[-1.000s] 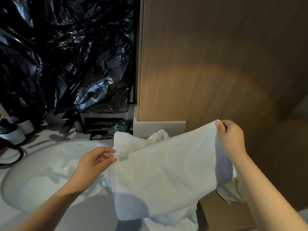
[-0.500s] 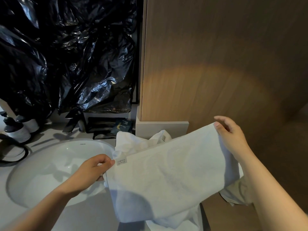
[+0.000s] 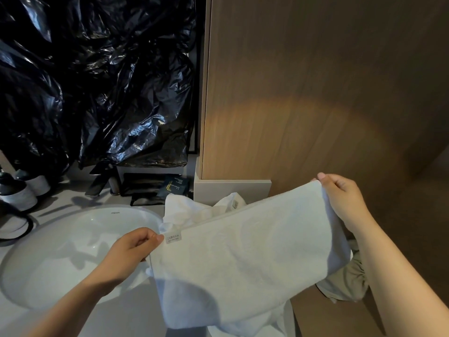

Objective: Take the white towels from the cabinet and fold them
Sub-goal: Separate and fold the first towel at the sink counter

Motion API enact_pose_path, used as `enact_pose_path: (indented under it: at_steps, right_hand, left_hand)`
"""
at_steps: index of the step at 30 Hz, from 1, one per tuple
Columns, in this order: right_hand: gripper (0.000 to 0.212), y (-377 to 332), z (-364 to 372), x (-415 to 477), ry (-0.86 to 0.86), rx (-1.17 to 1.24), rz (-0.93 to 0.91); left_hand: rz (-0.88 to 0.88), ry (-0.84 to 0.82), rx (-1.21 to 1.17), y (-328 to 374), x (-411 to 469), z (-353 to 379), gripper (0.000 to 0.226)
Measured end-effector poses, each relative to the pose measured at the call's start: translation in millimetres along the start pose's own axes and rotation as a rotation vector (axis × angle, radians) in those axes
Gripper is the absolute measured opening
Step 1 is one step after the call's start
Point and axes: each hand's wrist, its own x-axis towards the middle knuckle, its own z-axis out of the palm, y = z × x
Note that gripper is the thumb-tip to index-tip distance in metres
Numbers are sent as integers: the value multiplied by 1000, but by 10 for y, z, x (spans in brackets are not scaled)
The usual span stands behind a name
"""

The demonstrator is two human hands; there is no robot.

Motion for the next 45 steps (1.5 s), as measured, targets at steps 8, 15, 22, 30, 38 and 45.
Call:
enact_pose_path:
  at_steps: [8, 15, 22, 30, 38, 45]
  right_hand:
    - [18, -38, -96, 7, -111, 172, 167]
    - [14, -15, -10, -30, 28, 187, 128]
    - [11, -42, -28, -114, -152, 104, -15]
    - [9, 2, -77, -58, -140, -53, -74]
    - [19, 39, 100, -52, -50, -49, -49]
    - [11, -116, 160, -81, 36, -10, -175]
  left_hand:
    - [10, 26, -22, 1, -35, 11, 32]
    - [-1, 46, -43, 8, -80, 17, 33]
    - [2, 107, -31, -12, -91, 74, 32]
    - [19, 139, -39, 21, -152, 76, 30]
    - [54, 172, 99, 45, -90, 56, 17]
    - [205, 8, 565, 497, 146, 123, 27]
